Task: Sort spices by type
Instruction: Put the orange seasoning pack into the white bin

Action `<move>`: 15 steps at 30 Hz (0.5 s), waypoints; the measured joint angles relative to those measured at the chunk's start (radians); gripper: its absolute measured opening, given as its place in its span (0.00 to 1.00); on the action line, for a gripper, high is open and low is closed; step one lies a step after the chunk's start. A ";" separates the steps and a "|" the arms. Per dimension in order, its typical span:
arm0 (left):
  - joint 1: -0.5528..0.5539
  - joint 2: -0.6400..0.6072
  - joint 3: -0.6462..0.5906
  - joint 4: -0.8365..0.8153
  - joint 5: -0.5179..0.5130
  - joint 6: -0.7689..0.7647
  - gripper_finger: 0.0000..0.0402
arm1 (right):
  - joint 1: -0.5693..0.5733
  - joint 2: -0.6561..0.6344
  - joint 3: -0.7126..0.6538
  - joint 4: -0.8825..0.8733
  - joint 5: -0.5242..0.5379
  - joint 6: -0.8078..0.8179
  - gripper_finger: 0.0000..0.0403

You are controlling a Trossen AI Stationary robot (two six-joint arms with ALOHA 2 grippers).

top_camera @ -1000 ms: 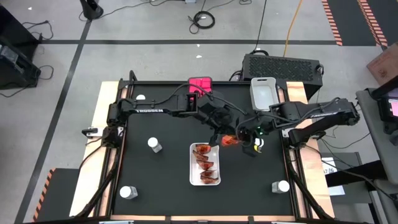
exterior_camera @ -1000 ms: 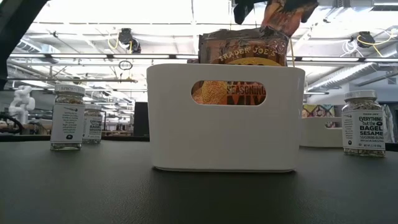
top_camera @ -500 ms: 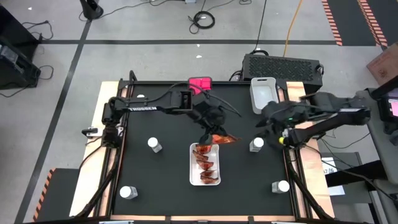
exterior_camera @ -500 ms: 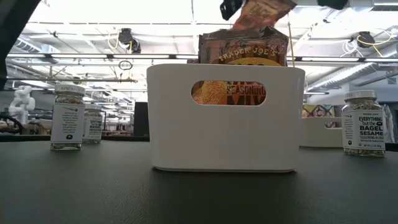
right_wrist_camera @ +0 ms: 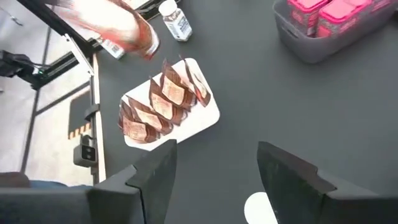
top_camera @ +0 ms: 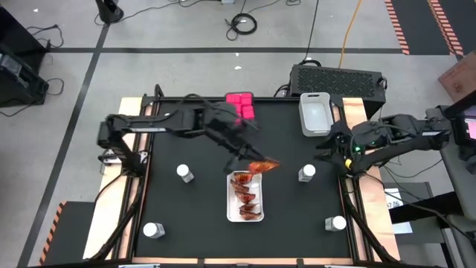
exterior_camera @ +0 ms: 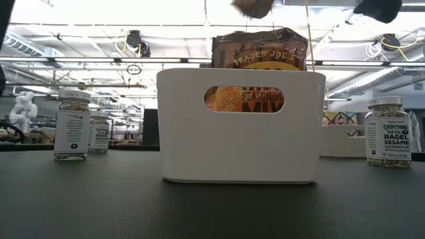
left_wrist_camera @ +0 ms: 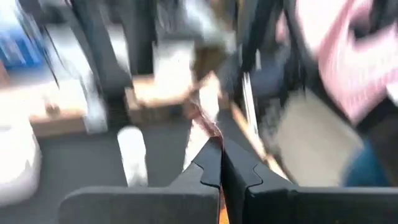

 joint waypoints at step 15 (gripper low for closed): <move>-0.027 -0.071 -0.517 0.631 0.102 -0.137 0.00 | 0.004 0.020 -0.095 0.270 0.035 0.085 0.54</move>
